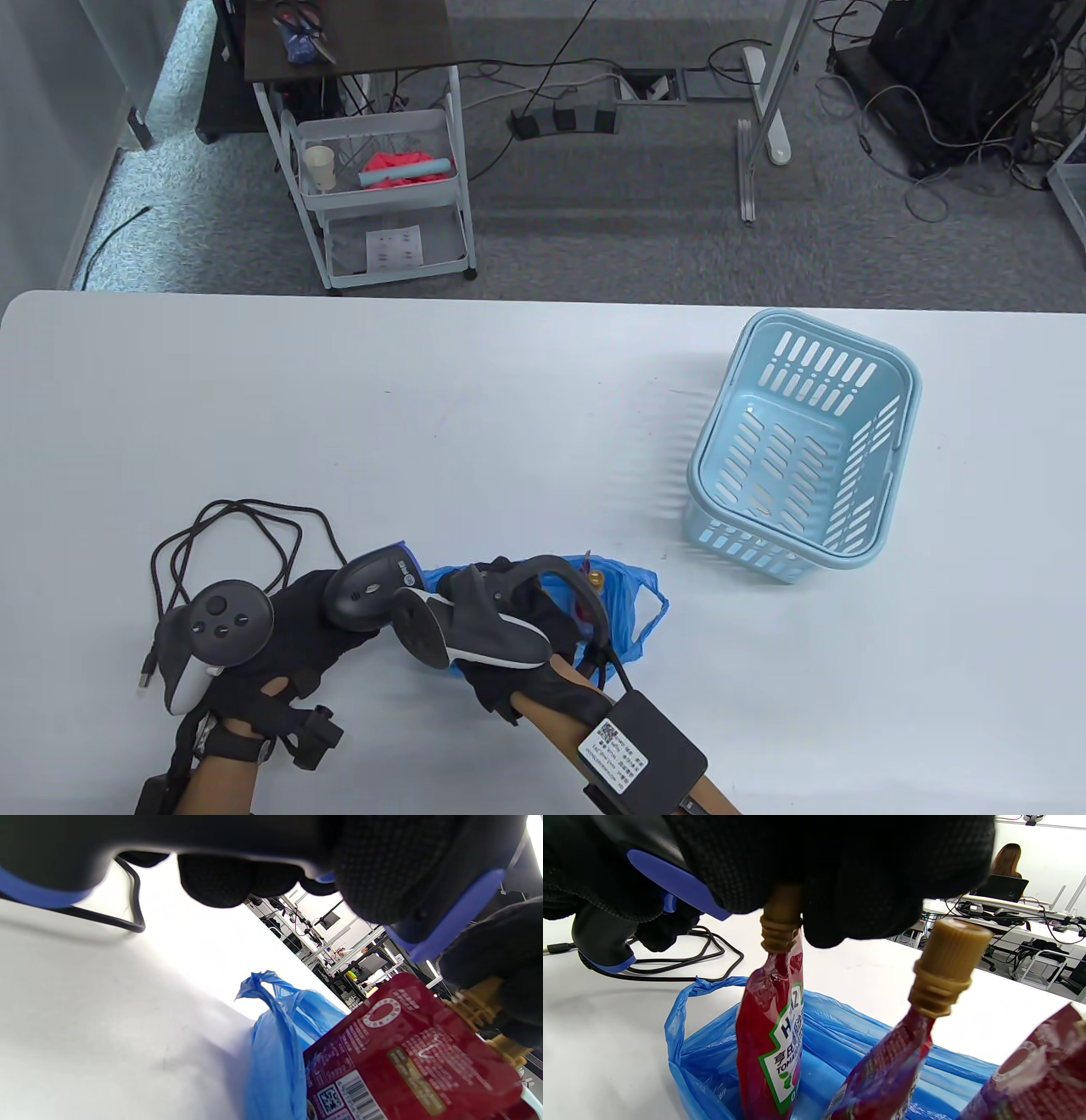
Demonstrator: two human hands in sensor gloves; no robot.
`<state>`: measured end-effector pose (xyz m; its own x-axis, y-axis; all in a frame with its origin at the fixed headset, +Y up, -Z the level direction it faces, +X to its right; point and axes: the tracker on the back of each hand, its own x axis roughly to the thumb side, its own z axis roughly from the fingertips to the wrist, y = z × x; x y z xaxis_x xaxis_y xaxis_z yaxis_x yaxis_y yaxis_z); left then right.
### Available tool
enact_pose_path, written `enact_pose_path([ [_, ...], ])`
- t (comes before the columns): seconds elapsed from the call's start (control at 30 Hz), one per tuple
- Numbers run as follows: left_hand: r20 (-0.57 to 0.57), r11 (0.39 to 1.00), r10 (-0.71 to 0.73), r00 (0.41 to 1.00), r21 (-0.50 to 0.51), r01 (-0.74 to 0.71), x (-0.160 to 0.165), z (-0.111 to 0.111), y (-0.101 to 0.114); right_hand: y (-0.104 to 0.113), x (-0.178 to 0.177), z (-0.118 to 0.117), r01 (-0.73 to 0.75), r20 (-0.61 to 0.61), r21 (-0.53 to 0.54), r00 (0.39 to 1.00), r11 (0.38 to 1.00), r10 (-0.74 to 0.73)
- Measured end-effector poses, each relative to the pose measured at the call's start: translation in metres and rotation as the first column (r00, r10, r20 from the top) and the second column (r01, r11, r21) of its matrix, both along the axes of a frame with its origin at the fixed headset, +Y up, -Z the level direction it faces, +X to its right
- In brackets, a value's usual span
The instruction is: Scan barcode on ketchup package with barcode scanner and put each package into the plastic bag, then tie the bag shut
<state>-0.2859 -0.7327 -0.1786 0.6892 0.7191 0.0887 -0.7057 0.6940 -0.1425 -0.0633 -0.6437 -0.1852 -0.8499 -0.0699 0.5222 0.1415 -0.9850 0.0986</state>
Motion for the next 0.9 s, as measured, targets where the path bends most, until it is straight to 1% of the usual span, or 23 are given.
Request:
enact_pose_path([
  [0.13, 0.0, 1.0, 0.0, 1.0, 0.001, 0.0, 0.0, 0.0, 0.0, 0.007, 0.003, 0.001, 0.028, 0.002, 0.009, 1.0, 1.0, -0.028],
  [0.43, -0.005, 1.0, -0.003, 1.0, 0.003, 0.003, -0.001, 0.0, 0.0, 0.035, 0.021, 0.004, 0.154, 0.004, 0.06, 0.988, 0.986, -0.155],
  [0.7, -0.013, 1.0, -0.008, 1.0, 0.003, 0.008, -0.002, 0.001, 0.001, 0.058, 0.058, 0.008, 0.239, 0.032, 0.116, 0.969, 0.964, -0.245],
  [0.9, -0.02, 1.0, -0.014, 1.0, -0.001, 0.014, -0.003, 0.001, 0.001, 0.062, 0.101, 0.01, 0.28, 0.078, 0.147, 0.953, 0.949, -0.293],
])
